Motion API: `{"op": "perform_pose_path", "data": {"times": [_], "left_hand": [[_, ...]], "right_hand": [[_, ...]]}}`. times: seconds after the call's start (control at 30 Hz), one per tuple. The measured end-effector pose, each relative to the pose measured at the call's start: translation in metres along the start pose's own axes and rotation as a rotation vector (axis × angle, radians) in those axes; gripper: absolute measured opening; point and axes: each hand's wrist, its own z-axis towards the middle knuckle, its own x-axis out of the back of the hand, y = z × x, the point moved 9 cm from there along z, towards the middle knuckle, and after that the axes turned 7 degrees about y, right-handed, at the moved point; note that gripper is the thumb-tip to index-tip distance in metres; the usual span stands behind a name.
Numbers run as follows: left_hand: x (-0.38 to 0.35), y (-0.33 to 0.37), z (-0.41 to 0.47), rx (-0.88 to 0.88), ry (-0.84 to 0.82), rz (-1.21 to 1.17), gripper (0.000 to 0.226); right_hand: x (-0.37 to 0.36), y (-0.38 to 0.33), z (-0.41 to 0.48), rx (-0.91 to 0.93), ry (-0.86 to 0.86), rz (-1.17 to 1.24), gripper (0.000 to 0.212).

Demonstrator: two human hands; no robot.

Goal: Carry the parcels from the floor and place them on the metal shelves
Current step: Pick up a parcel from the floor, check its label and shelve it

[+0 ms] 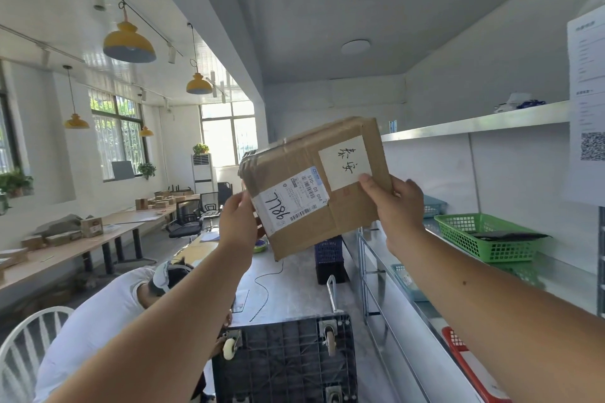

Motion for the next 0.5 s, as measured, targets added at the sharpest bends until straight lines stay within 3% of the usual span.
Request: {"op": "perform_pose_path", "data": {"times": [0.07,0.13,0.3,0.4,0.5], "left_hand": [[0.001,-0.012,-0.001,0.129,0.032,-0.077,0.056],[-0.002,-0.018,-0.005,0.211,0.041,-0.182,0.070],[-0.007,-0.027,-0.001,0.327,0.001,-0.342,0.082],[-0.009,-0.030,0.002,0.362,-0.068,-0.349,0.087],[-0.010,-0.040,0.003,0.424,-0.098,-0.375,0.067]], "right_hand": [[0.000,-0.003,0.002,0.021,0.031,-0.130,0.020],[-0.002,-0.005,0.001,0.023,0.054,-0.164,0.043],[-0.003,0.000,0.003,0.042,0.115,-0.130,0.087],[-0.001,0.006,0.004,-0.029,0.102,-0.045,0.078],[-0.008,0.010,0.001,-0.087,0.067,0.034,0.065]]}}
